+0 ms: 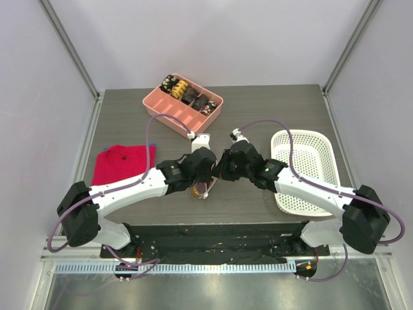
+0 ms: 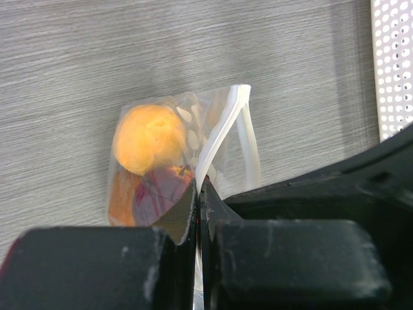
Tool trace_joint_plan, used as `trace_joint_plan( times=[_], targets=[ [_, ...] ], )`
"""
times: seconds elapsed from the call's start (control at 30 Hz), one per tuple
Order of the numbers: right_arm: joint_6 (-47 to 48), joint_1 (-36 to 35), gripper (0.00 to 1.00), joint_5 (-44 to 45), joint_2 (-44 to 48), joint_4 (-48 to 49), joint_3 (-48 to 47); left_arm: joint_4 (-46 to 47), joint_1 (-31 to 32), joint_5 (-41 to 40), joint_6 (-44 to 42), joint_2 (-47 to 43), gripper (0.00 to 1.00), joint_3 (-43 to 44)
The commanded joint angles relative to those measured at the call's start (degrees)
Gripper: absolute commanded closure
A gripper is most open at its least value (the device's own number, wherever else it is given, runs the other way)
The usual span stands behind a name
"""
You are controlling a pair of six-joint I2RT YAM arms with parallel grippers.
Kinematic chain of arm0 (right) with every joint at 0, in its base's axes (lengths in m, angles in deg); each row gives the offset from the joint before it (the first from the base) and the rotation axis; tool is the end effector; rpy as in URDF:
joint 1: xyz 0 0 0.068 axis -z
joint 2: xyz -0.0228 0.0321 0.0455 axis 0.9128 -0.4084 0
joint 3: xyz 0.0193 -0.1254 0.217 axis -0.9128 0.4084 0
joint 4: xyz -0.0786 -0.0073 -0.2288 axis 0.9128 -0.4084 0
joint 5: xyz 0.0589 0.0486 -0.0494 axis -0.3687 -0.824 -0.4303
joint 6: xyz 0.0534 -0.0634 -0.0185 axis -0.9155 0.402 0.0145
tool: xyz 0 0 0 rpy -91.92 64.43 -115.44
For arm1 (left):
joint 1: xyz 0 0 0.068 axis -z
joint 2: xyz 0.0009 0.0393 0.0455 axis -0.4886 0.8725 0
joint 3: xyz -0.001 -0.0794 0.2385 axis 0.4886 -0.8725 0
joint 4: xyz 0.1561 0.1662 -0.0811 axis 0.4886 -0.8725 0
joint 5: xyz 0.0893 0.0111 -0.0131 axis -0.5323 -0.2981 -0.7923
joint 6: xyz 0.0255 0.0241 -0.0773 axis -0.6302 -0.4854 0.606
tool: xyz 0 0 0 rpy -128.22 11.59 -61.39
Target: Open the zip-top bag and remove the fake food
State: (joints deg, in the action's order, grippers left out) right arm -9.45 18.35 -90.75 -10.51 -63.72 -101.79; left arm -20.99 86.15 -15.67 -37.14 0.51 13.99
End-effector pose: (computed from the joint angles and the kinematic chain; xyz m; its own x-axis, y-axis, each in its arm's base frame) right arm 0.2031 0.2251 0.2233 -0.8327 0.1973 -0.5174 -0.1966 0.7682 0.6093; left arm 0.1949 -0.2475 0.2228 -0.7128 -0.0687 -0.6980 0.1921 0.9380 -0.2885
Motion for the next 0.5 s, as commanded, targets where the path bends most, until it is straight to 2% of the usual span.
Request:
trace_joint_plan(
  times=[0.0, 0.2, 0.4, 0.47],
  targets=[
    [-4.5, -0.7, 0.98, -0.7, -1.6, 7.7, 2.8, 1.3, -0.2, -2.0, 1.6, -1.9, 1.0, 1.8],
    [-3.9, -0.9, 0.96, -2.1, -2.9, 9.6, 5.1, 1.4, -0.2, -1.8, 2.0, -1.2, 1.0, 2.0],
    [-3.0, -0.8, 0.78, -2.8, -2.8, 9.5, 6.3, 0.4, -0.2, 0.0, 0.7, -0.5, 1.0, 3.3],
    [-2.4, -0.8, 0.71, -3.8, -3.0, 9.9, 6.7, 0.6, -0.2, 0.1, 0.4, -2.4, 0.84, 2.7]
  ],
)
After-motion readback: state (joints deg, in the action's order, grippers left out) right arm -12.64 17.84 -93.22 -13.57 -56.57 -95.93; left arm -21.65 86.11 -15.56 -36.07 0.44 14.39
